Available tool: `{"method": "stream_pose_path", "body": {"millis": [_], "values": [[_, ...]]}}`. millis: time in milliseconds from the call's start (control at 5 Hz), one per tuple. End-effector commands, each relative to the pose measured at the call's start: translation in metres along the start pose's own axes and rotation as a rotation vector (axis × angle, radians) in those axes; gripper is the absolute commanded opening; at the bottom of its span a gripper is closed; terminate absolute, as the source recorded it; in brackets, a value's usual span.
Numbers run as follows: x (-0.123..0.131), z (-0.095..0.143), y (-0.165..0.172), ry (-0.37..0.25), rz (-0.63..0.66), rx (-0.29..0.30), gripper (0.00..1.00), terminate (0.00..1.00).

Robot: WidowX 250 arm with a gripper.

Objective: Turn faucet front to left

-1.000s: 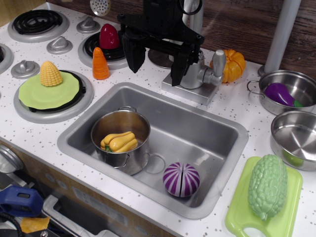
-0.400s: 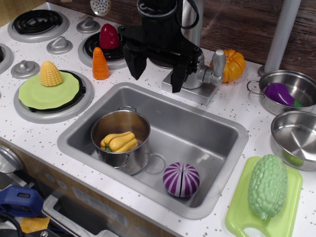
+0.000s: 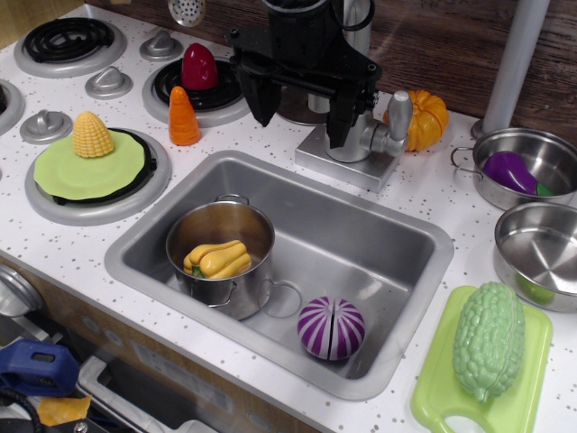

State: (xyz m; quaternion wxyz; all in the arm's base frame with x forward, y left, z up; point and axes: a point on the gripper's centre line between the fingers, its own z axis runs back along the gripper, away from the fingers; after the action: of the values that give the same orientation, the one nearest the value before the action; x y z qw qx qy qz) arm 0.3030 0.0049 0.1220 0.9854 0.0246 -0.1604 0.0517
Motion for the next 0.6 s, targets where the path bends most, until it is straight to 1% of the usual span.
{"method": "stream_pose_path", "body": {"millis": [0, 200, 400], "values": [[0.016, 0.012, 0.004, -0.141, -0.01, -0.009, 1.0, 0.0], [0.023, 0.009, 0.007, -0.174, 0.021, 0.003, 1.0, 0.0], [0.028, 0.009, 0.012, -0.21, 0.015, 0.015, 1.0, 0.0]]}}
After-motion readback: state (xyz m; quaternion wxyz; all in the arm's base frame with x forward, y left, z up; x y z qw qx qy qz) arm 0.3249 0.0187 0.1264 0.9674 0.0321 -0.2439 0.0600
